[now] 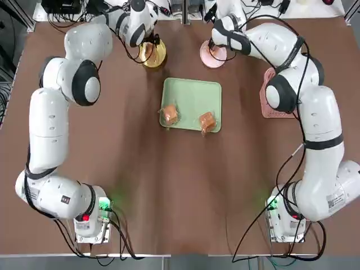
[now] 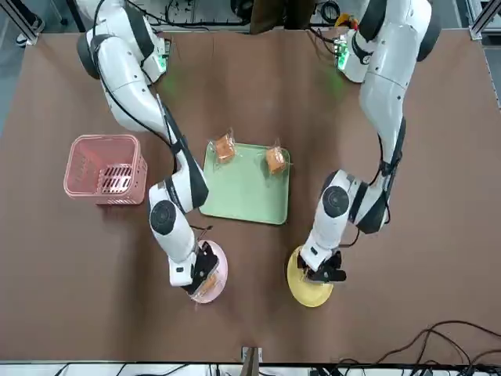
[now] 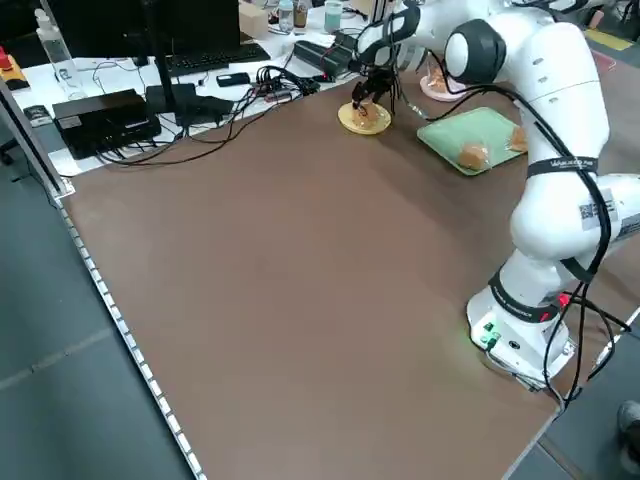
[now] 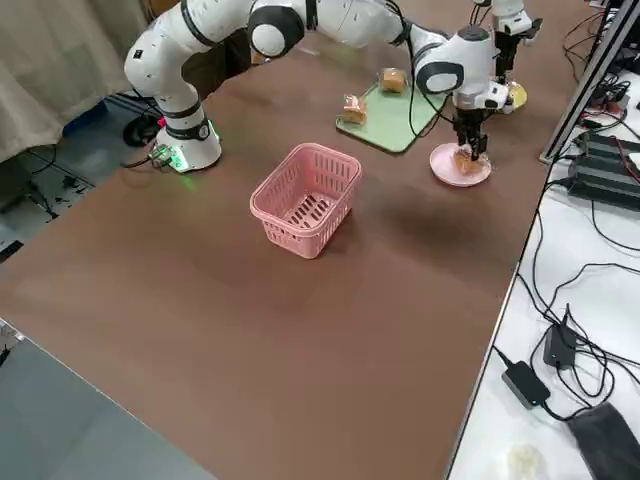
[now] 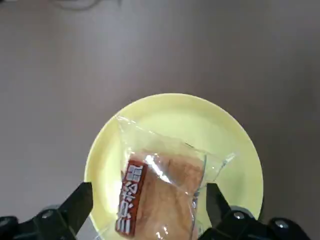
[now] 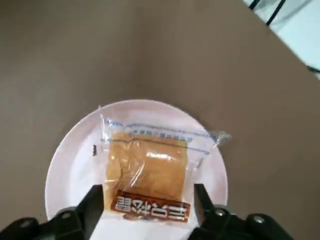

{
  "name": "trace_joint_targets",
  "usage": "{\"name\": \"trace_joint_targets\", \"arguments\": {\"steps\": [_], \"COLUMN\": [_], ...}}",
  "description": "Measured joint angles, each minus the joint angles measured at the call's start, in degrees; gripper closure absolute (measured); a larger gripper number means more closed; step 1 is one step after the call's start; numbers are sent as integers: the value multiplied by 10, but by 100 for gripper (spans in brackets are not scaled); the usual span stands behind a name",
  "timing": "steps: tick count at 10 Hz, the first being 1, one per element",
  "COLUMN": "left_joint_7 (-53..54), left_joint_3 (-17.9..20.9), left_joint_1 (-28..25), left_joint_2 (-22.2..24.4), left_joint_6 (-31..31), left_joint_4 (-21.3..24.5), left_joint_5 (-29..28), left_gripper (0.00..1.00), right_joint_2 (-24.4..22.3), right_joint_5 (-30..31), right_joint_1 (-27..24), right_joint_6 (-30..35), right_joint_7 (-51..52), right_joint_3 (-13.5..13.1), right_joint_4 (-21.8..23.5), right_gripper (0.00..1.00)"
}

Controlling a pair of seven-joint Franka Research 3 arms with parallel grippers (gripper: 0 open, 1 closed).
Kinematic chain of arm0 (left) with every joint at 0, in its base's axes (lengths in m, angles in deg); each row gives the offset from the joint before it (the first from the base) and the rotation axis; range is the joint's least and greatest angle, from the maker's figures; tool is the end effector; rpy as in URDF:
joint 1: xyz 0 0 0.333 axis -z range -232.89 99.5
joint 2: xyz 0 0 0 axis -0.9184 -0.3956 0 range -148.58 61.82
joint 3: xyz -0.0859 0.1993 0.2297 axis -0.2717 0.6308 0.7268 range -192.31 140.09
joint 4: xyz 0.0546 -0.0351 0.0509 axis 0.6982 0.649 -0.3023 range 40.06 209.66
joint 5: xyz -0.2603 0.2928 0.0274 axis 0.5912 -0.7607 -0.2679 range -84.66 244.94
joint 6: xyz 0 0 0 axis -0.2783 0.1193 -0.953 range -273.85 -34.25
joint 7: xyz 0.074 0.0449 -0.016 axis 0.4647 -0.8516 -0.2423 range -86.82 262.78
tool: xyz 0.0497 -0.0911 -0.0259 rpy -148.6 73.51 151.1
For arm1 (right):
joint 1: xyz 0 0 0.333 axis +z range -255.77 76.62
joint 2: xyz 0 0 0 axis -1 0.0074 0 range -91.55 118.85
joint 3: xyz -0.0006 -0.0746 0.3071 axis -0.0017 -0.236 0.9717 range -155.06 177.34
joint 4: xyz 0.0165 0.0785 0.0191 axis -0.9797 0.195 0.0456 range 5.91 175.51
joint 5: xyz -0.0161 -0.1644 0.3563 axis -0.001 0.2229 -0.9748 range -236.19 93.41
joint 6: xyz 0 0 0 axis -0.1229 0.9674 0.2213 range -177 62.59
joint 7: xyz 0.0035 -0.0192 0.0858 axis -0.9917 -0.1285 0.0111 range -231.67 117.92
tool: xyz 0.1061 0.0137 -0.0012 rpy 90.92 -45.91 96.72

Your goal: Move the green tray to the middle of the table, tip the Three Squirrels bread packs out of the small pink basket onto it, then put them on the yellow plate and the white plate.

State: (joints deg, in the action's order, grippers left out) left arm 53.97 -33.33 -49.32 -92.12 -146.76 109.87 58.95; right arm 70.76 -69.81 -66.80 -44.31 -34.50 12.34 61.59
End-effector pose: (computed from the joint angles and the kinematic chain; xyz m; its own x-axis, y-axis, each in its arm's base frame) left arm 0.7042 -0.2933 0.2432 0.9582 -0.0358 0.2838 -0.0202 -0.9981 -0.0576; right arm 0.7283 0.3168 0.2331 0.6664 0.7183 0.1997 0.7177 -0.6906 0.0891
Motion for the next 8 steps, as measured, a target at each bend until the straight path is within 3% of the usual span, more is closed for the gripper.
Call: {"name": "trace_joint_targets", "arguments": {"steps": [2, 3, 6, 8], "left_joint_7": [19, 20, -109, -260], "left_joint_3": [-22, -46, -106, -145], "left_joint_1": [7, 10, 15, 19], "left_joint_2": [45, 80, 201, 228], "left_joint_6": [108, 138, 153, 112], "left_joint_4": [10, 42, 228, 317], "left_joint_5": [0, 1, 49, 56], "left_gripper": [0, 0, 0, 0], "right_joint_2": [-34, -64, -174, -247], "right_joint_5": [-3, -8, -27, -27], "right_joint_1": [1, 1, 3, 18], "right_joint_6": [6, 37, 207, 209], "right_joint_7": [-5, -10, -102, -193], "right_joint_3": [0, 0, 7, 32], "right_joint_4": [38, 51, 82, 186], "right_gripper": [11, 7, 7, 6]}}
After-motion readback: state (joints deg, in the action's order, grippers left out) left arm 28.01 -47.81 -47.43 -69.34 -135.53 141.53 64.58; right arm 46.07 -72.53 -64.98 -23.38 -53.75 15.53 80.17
